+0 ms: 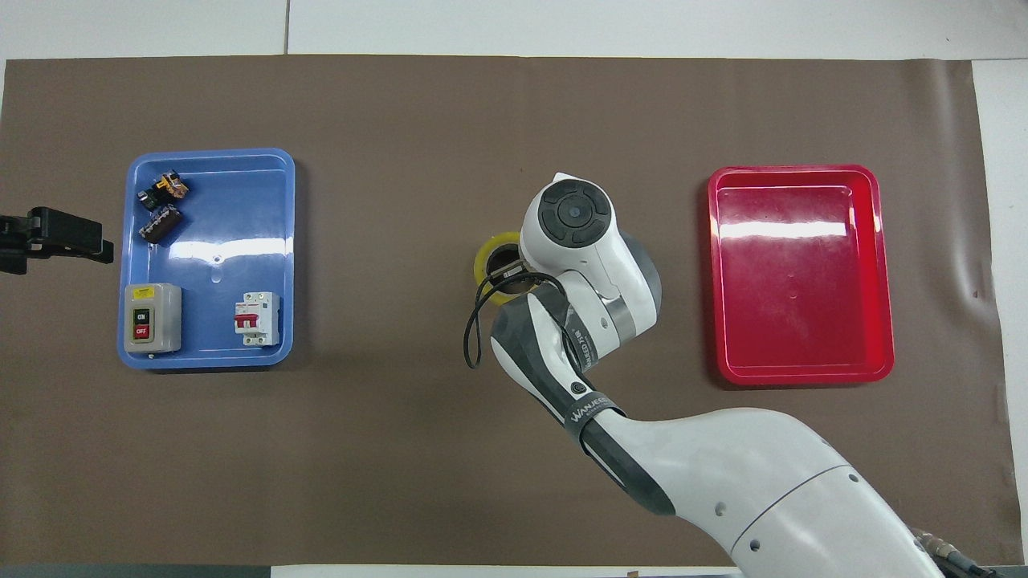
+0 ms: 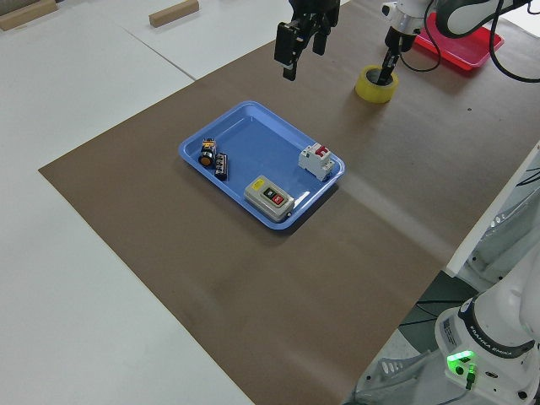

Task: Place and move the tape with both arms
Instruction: 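Grasp the tape roll with the right gripper while the left gripper retracts, then carry the tape roll with the right gripper into the red tray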

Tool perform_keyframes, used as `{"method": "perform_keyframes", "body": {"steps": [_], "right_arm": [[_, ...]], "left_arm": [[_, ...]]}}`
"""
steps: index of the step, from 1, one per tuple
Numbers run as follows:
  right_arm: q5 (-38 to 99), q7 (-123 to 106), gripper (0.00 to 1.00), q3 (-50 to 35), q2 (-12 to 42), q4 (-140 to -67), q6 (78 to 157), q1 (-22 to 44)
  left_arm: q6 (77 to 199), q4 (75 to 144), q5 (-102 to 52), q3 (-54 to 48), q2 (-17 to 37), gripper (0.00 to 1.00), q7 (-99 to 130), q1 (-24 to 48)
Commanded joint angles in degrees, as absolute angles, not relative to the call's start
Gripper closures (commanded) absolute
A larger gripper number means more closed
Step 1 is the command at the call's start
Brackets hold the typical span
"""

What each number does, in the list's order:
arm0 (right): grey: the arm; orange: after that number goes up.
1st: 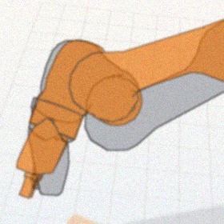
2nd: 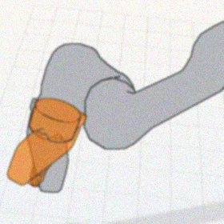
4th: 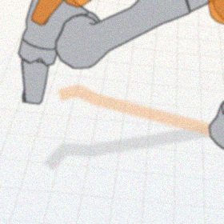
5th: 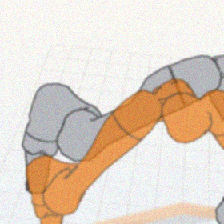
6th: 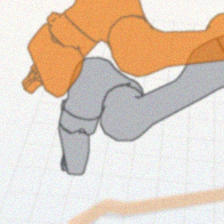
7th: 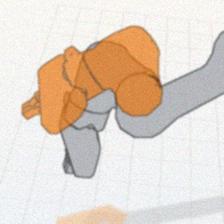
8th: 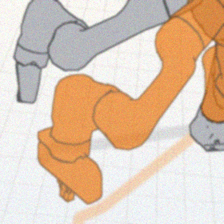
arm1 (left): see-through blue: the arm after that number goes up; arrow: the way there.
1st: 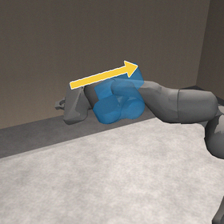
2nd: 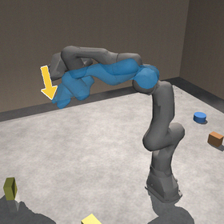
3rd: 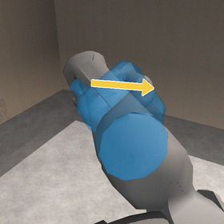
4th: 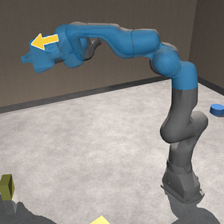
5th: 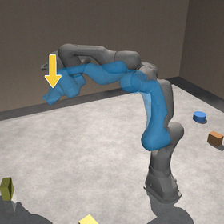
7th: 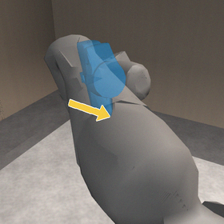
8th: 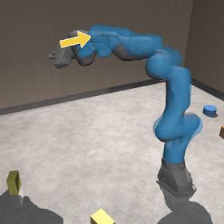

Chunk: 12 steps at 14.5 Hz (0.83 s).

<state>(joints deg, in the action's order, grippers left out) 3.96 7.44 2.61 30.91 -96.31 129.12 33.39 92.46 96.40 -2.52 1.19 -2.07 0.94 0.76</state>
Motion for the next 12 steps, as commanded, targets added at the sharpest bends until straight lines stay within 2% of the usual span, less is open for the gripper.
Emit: {"method": "perform_keyframes", "body": {"steps": [1,5,8,12], "right_arm": [[3.6,6.5,1.0,2.1,30.5,-94.9,127.0,32.9],[2.3,6.5,1.0,2.4,30.6,-89.4,119.0,31.9],[1.6,6.5,1.0,2.5,28.3,-85.2,111.3,26.9],[1.6,-3.5,1.0,2.5,21.5,-86.3,105.5,16.3]], "left_arm": [[92.8,98.6,-1.0,1.1,-3.8,0.0,0.1,0.9],[93.2,99.3,-1.0,1.0,-4.1,0.0,0.1,0.9],[93.1,99.4,-1.0,1.0,-4.1,0.0,0.1,0.9],[93.1,99.3,-1.0,0.8,-4.2,0.0,0.1,0.9]]}}
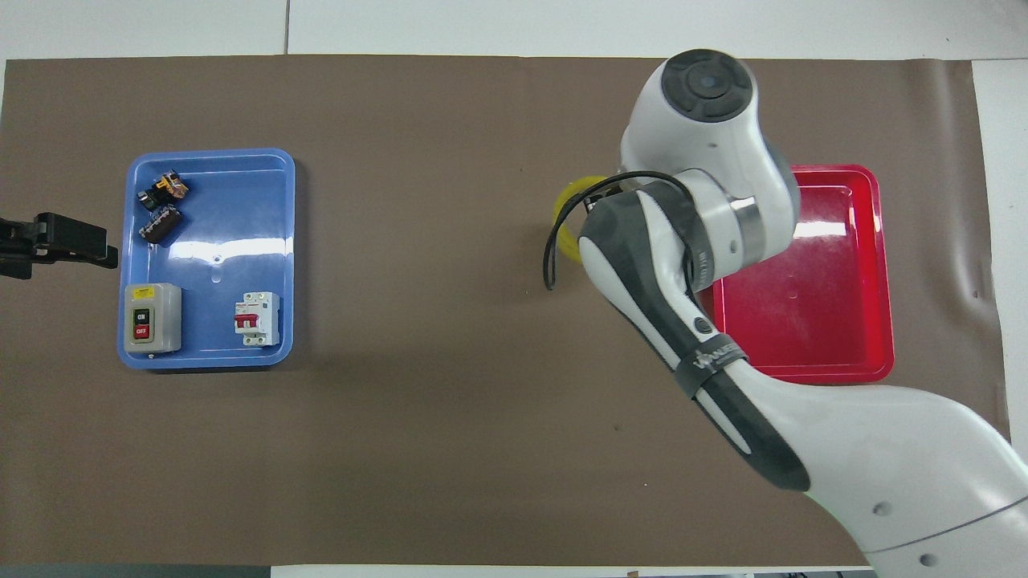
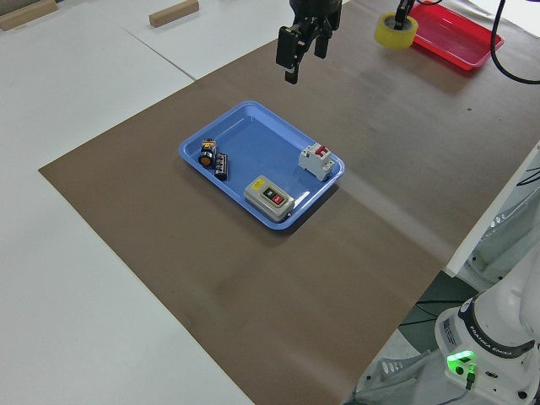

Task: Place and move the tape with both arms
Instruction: 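Carry the tape roll with the right gripper into the red tray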

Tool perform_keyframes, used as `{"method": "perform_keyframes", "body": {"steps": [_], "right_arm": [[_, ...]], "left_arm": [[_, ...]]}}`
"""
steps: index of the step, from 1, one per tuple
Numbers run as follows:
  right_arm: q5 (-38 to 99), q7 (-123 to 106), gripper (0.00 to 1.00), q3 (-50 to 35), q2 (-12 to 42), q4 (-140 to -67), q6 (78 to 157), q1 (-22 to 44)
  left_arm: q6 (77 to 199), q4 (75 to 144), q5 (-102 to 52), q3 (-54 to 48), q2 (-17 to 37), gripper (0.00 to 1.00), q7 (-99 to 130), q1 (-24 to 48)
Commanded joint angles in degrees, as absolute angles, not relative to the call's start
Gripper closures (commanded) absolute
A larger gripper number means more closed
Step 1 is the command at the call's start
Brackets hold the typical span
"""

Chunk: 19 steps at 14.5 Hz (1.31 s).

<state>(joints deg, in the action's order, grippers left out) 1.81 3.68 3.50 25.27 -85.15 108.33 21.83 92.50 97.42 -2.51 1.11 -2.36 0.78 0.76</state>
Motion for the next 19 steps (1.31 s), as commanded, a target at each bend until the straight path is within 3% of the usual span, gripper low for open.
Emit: {"method": "perform_keyframes", "body": {"steps": [1,6,12,19], "right_arm": [[1.6,-7.3,1.0,2.5,20.9,-86.3,104.8,14.0],[1.6,-22.3,1.0,2.6,18.8,-89.5,104.1,3.6],[1.4,-28.9,1.0,2.7,12.8,-111.7,126.3,-1.4],[1.3,-30.7,1.0,2.7,13.3,-117.9,133.1,-3.3]], "left_arm": [[93.0,99.3,-1.0,0.8,-4.2,0.0,0.1,0.9],[93.1,99.4,-1.0,0.8,-4.2,0.0,0.2,1.0],[93.0,99.1,-1.1,0.7,-4.1,0.0,0.3,1.0],[92.6,99.1,-1.1,0.7,-4.1,0.0,0.4,1.0]]}}
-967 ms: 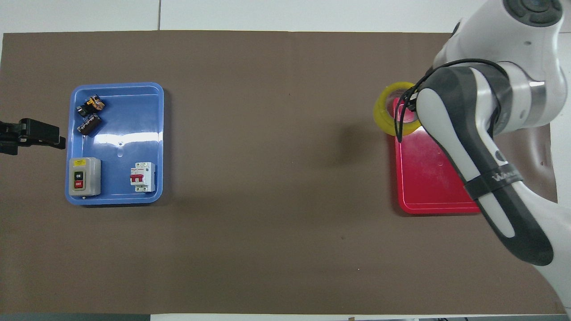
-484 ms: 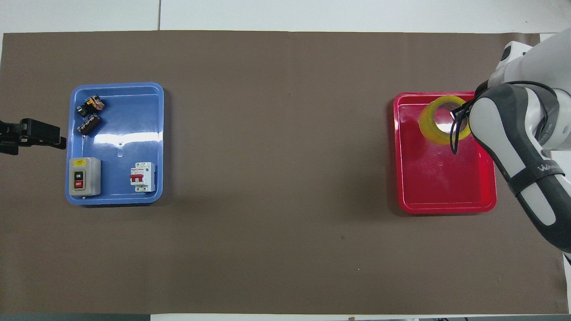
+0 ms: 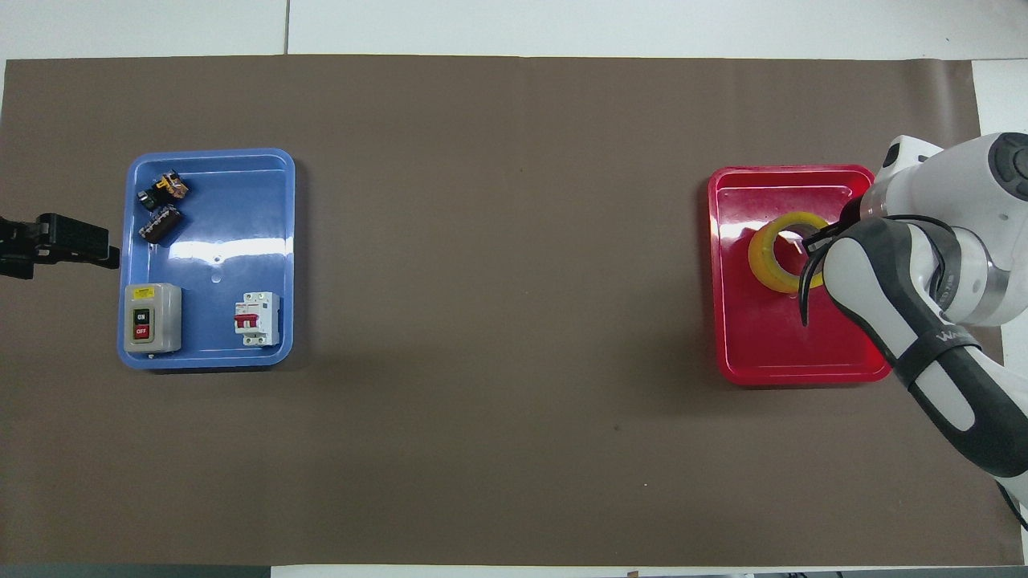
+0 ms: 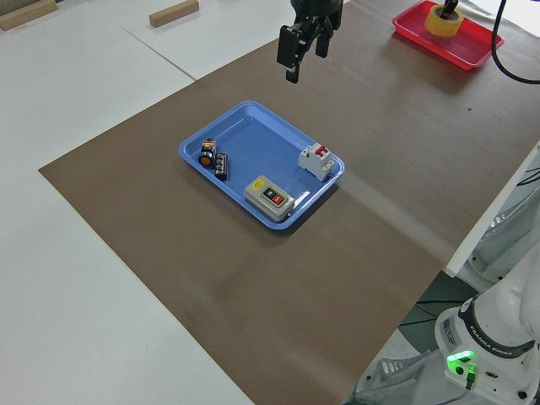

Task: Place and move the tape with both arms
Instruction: 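Open the right gripper to release the tape in the red tray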

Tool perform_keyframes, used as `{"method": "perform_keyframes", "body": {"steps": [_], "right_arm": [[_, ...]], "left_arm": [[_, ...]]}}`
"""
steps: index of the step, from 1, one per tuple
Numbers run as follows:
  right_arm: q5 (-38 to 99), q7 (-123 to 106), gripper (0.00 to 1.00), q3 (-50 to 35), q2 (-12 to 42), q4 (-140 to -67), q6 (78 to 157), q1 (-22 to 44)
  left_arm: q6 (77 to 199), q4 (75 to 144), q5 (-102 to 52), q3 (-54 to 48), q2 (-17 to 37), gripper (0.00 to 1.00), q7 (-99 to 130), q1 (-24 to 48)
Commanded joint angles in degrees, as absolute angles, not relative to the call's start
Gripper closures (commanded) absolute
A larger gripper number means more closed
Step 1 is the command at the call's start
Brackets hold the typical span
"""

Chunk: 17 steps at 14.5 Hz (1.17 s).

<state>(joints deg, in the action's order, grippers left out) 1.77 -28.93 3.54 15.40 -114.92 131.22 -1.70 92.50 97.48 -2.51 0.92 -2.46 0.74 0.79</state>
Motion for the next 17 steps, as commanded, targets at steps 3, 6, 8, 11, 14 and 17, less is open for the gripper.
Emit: {"method": "perform_keyframes", "body": {"steps": [3,6,8,11,14,17], "right_arm": [[1.3,-30.4,1.0,2.7,13.7,-118.2,133.4,-3.3],[1.4,-29.9,0.34,2.7,14.1,-118.9,134.8,-3.3],[1.4,-29.3,0.0,2.7,14.1,-119.1,134.8,-3.4],[1.4,-23.9,0.0,2.7,11.8,-117.8,134.0,-3.0],[1.4,-20.2,0.0,2.9,9.6,-113.6,130.1,-2.5],[-1.6,-10.6,0.0,2.2,7.0,-109.4,124.0,-2.3]], "left_arm": [[92.6,99.1,-1.1,0.7,-4.1,0.0,0.4,1.0],[92.6,99.1,-1.1,0.7,-4.1,0.0,0.4,1.0],[92.6,99.0,-1.1,0.7,-4.1,0.0,0.4,1.0],[92.6,99.0,-1.1,0.7,-4.1,0.0,0.4,1.0],[92.6,99.0,-1.0,0.7,-4.1,0.0,0.4,1.0],[92.7,98.9,-1.1,0.7,-4.0,0.0,0.4,1.0]]}}
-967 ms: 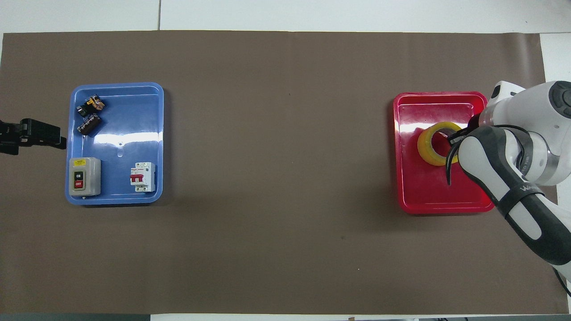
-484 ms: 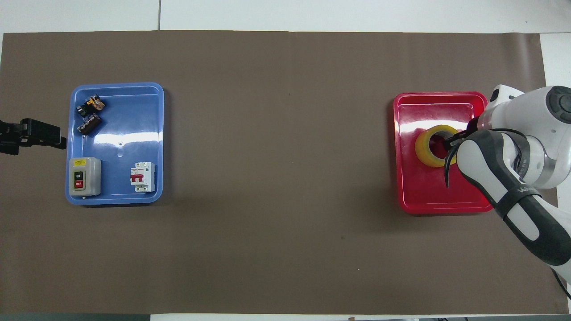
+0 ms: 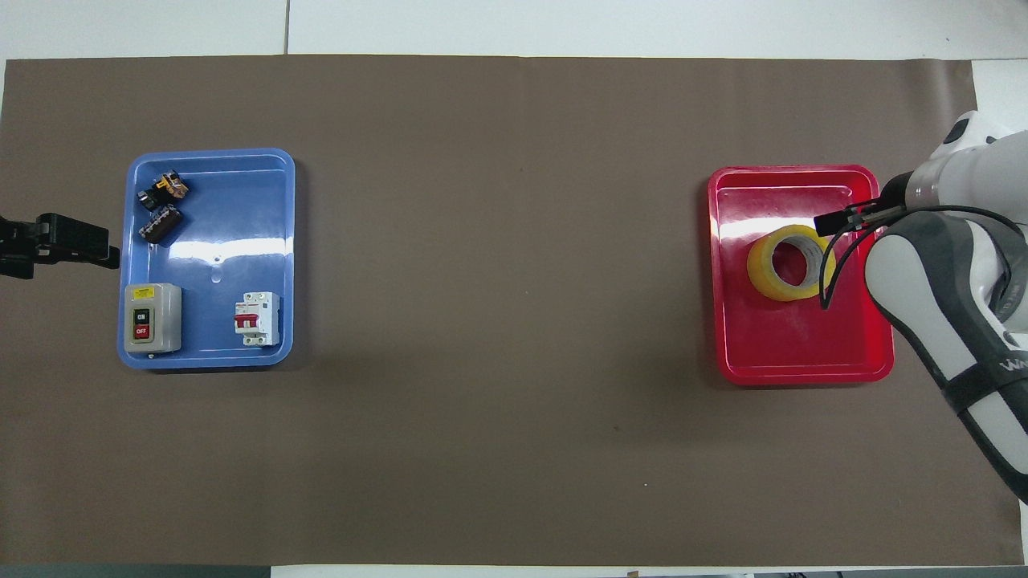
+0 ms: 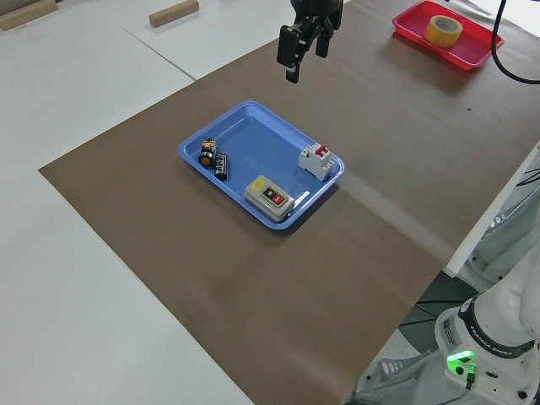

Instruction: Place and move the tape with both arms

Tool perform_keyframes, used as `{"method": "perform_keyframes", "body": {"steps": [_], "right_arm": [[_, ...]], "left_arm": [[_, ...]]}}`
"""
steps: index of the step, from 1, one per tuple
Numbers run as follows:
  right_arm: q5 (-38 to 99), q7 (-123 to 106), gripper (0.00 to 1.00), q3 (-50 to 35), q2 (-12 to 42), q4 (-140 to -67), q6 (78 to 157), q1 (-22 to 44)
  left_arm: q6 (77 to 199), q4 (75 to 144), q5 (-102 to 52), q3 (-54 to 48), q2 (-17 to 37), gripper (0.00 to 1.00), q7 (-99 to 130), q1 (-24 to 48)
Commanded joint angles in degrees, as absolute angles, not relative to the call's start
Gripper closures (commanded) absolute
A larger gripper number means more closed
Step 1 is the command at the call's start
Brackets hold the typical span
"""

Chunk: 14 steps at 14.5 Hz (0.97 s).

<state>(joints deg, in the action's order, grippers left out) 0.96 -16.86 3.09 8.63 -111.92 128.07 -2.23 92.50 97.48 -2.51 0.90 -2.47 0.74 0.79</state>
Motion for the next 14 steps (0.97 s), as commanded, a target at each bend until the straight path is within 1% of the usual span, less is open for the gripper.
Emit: {"method": "perform_keyframes", "body": {"steps": [1,4,5,7,10,12,14], "right_arm": [[-2.7,-7.0,0.0,1.9,6.4,-107.2,120.6,-2.3],[-3.1,-1.4,0.0,1.1,5.4,-98.4,107.5,-0.7],[-3.1,0.8,0.0,1.1,4.8,-96.1,104.4,-0.4],[-3.2,5.1,0.0,1.0,4.0,-92.4,100.4,1.7],[-2.1,8.0,0.0,1.0,3.4,-85.7,91.4,2.0],[-1.9,8.2,0.0,1.0,2.7,-84.6,88.4,2.0],[-1.9,9.8,0.0,1.1,0.4,-87.9,87.6,2.0]], "left_arm": [[93.1,98.9,-1.1,0.7,-4.0,0.0,0.7,1.0],[93.1,98.7,-1.0,0.7,-4.0,0.0,0.3,1.0],[93.0,98.8,-1.0,0.7,-4.0,0.0,0.2,1.0],[93.1,98.8,-0.9,0.7,-4.0,0.0,0.1,1.0],[93.1,98.6,1.0,0.5,-4.1,0.0,-1.9,1.5],[93.1,98.6,1.0,0.5,-4.1,0.0,-2.3,1.5],[93.0,98.7,1.0,0.5,-4.1,0.0,-2.3,1.6]]}}
